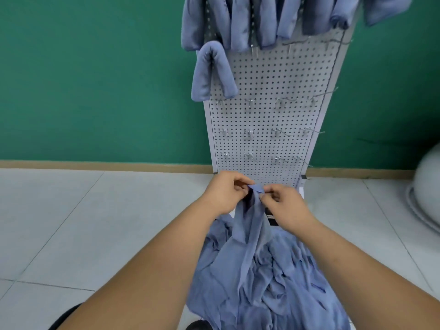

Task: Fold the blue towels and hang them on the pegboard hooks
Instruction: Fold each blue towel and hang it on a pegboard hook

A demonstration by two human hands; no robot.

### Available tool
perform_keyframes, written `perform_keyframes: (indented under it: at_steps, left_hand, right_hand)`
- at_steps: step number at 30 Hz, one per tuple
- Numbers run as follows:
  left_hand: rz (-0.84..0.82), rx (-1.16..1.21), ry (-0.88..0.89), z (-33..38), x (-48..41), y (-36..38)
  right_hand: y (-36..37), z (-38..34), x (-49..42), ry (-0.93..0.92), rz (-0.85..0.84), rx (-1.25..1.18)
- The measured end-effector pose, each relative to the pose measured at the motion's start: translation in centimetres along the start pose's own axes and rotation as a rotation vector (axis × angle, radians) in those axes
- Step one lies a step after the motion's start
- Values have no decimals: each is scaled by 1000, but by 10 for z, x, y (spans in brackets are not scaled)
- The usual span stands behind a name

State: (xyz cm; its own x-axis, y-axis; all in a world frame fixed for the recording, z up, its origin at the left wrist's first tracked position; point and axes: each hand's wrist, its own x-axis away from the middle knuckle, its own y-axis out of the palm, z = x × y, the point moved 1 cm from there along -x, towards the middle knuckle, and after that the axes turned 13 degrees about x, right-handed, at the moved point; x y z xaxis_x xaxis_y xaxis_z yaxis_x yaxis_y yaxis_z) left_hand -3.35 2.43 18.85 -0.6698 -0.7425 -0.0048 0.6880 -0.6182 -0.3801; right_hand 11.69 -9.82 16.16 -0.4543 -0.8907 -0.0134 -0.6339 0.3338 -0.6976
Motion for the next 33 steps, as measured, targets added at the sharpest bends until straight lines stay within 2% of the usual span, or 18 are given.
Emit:
perform_keyframes:
  at_steps: [5, 10, 13, 16, 20, 24, 33]
  left_hand:
    - [84, -141, 184, 49, -3, -6]
    - [27, 72, 228, 85, -5, 7]
    - [-43, 100, 245, 90, -1, 26]
    - [-39, 30, 276, 83, 3, 36]
    - [-96, -42, 222, 69, 3, 33]
    - [-66, -114, 189, 60, -5, 16]
    - [-40, -321, 86, 34, -23, -24]
  right_hand:
    - [-67, -33, -1, -113, 82, 118]
    - [-112, -43, 16, -262, 179, 285]
    - [-114, -35, 23, -304, 178, 420]
    - [-115, -25, 22, -267, 121, 457]
    - [-124, -14, 16, -179, 93, 427]
    - [-140, -6, 10, -163, 24, 505]
    - [-178, 33, -1, -49, 33, 537]
